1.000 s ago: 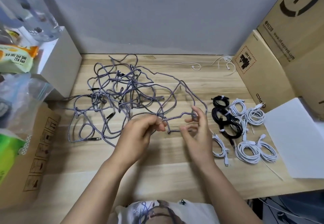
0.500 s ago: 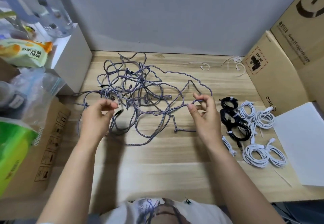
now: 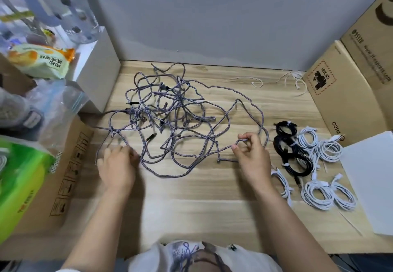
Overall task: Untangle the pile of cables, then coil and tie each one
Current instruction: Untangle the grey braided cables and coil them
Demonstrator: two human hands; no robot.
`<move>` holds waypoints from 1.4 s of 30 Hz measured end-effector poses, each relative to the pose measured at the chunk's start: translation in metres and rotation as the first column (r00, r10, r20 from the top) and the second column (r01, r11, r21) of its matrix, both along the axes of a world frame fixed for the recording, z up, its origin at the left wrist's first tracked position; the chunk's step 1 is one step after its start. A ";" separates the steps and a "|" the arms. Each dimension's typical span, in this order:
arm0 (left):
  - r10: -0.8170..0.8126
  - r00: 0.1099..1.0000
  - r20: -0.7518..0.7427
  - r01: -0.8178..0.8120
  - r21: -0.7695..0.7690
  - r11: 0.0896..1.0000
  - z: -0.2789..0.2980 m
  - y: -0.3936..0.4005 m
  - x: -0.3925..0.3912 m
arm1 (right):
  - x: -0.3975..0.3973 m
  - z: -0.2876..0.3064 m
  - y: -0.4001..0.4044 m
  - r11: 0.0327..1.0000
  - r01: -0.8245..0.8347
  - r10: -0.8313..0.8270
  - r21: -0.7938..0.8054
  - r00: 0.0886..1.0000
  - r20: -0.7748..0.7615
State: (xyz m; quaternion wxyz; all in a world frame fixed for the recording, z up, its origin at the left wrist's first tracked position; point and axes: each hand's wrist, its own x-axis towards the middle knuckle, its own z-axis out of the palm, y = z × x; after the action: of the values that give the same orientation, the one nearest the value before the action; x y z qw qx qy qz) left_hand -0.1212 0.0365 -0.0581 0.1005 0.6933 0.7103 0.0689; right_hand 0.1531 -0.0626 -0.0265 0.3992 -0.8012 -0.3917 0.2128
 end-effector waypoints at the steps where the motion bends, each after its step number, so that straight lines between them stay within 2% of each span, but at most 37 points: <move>1: 0.003 0.999 0.046 -0.007 0.080 0.997 0.006 0.000 0.002 | 0.000 -0.002 -0.001 0.999 0.003 -0.003 -0.033 1.000 0.003; 3: -0.035 0.966 0.254 -0.035 0.268 0.963 0.026 0.003 0.004 | 0.001 -0.005 -0.003 0.995 0.010 -0.010 -0.101 1.000 0.004; 5: -0.107 0.860 0.498 -0.100 0.370 0.924 0.056 0.007 0.008 | 0.000 -0.006 -0.005 0.990 0.012 -0.014 -0.143 1.000 -0.014; 7: -0.102 0.633 0.767 -0.192 0.283 0.940 0.087 0.008 0.013 | -0.001 -0.007 -0.006 0.987 0.013 -0.018 -0.159 0.999 -0.029; 9: -0.050 0.245 0.968 -0.206 0.103 0.973 0.110 0.009 0.018 | -0.002 -0.005 -0.007 0.982 -0.001 0.000 -0.188 1.000 -0.002; 11: 0.053 -0.126 0.991 -0.136 -0.070 0.988 0.125 0.008 0.021 | -0.004 -0.003 -0.007 0.972 -0.046 0.059 -0.230 0.997 0.047; 13: 0.180 -0.432 0.884 -0.002 -0.200 0.980 0.131 0.008 0.025 | -0.009 0.004 -0.006 0.971 -0.089 0.105 -0.221 0.993 0.062; 14: 0.239 -0.552 0.799 0.104 -0.219 0.970 0.133 0.008 0.027 | -0.014 0.011 -0.004 0.977 -0.117 0.122 -0.181 0.992 0.017; 15: 0.285 -0.632 0.720 0.203 -0.202 0.958 0.134 0.007 0.030 | -0.022 0.019 -0.003 0.982 -0.147 0.137 -0.119 0.987 -0.087; 16: 0.328 -0.675 0.661 0.288 -0.173 0.942 0.133 0.005 0.035 | -0.032 0.029 -0.001 0.982 -0.181 0.163 -0.048 0.953 -0.255; 17: 0.357 -0.684 0.636 0.334 -0.162 0.929 0.132 -0.001 0.042 | -0.042 0.040 0.002 0.977 -0.213 0.198 0.017 0.869 -0.454; 18: 0.365 -0.658 0.659 0.336 -0.177 0.925 0.131 -0.008 0.052 | -0.051 0.052 0.005 0.969 -0.239 0.217 0.056 0.727 -0.651; 19: 0.368 -0.602 0.709 0.328 -0.201 0.923 0.133 -0.018 0.062 | -0.057 0.062 0.008 0.962 -0.258 0.217 0.086 0.542 -0.812; 20: 0.359 -0.521 0.775 0.316 -0.216 0.924 0.133 -0.029 0.072 | -0.059 0.072 0.010 0.961 -0.252 0.207 0.116 0.370 -0.906; 21: 0.347 -0.430 0.833 0.311 -0.224 0.924 0.133 -0.039 0.081 | -0.060 0.079 0.013 0.964 -0.222 0.200 0.148 0.236 -0.951; 22: 0.314 -0.356 0.880 0.312 -0.205 0.928 0.128 -0.048 0.085 | -0.059 0.086 0.014 0.970 -0.167 0.203 0.177 0.150 -0.968; 23: 0.291 -0.294 0.911 0.333 -0.187 0.924 0.125 -0.055 0.089 | -0.058 0.089 0.015 0.978 -0.091 0.196 0.187 0.105 -0.975; 24: 0.267 -0.245 0.932 0.363 -0.167 0.917 0.120 -0.059 0.089 | -0.056 0.091 0.016 0.982 -0.016 0.189 0.189 0.105 -0.976; 27: 0.216 -0.062 0.974 0.455 -0.166 0.875 0.103 -0.068 0.084 | -0.047 0.092 0.012 0.974 0.096 0.185 0.207 0.201 -0.962; 29: 0.308 0.018 0.951 0.518 -0.272 0.811 0.091 -0.070 0.080 | -0.039 0.092 0.007 0.970 0.100 0.189 0.220 0.249 -0.950; 30: 0.426 -0.001 0.905 0.557 -0.353 0.752 0.087 -0.068 0.079 | -0.035 0.094 0.004 0.971 0.087 0.193 0.224 0.275 -0.942; 31: 0.583 -0.062 0.810 0.590 -0.441 0.676 0.084 -0.065 0.076 | -0.033 0.097 0.001 0.972 0.060 0.195 0.225 0.320 -0.927; 32: 0.708 -0.160 0.688 0.616 -0.491 0.616 0.081 -0.060 0.073 | -0.029 0.098 -0.003 0.975 0.018 0.195 0.221 0.402 -0.895; 33: 0.770 -0.273 0.576 0.627 -0.500 0.597 0.080 -0.053 0.070 | -0.026 0.098 -0.006 0.980 -0.036 0.188 0.198 0.515 -0.836; 35: 0.744 -0.474 0.472 0.581 -0.467 0.667 0.078 -0.035 0.061 | -0.021 0.097 -0.013 0.986 -0.108 0.168 0.129 0.715 -0.679; 37: 0.650 -0.607 0.457 0.459 -0.466 0.756 0.080 -0.019 0.055 | -0.013 0.090 -0.018 0.993 -0.063 0.110 0.098 0.787 -0.607; 38: 0.610 -0.650 0.453 0.408 -0.469 0.783 0.079 -0.012 0.053 | -0.010 0.087 -0.020 0.995 -0.021 0.074 0.096 0.803 -0.591; 42: 0.554 -0.641 0.530 0.258 -0.531 0.807 0.084 0.002 0.059 | -0.009 0.079 -0.022 0.993 0.066 -0.003 0.097 0.840 -0.542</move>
State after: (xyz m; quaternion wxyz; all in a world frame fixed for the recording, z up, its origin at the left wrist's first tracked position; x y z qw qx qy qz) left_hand -0.0619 0.0386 0.0258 0.8073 0.0145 0.3240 0.4931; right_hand 0.1437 -0.0844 0.0521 0.5413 -0.6919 -0.2598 0.4008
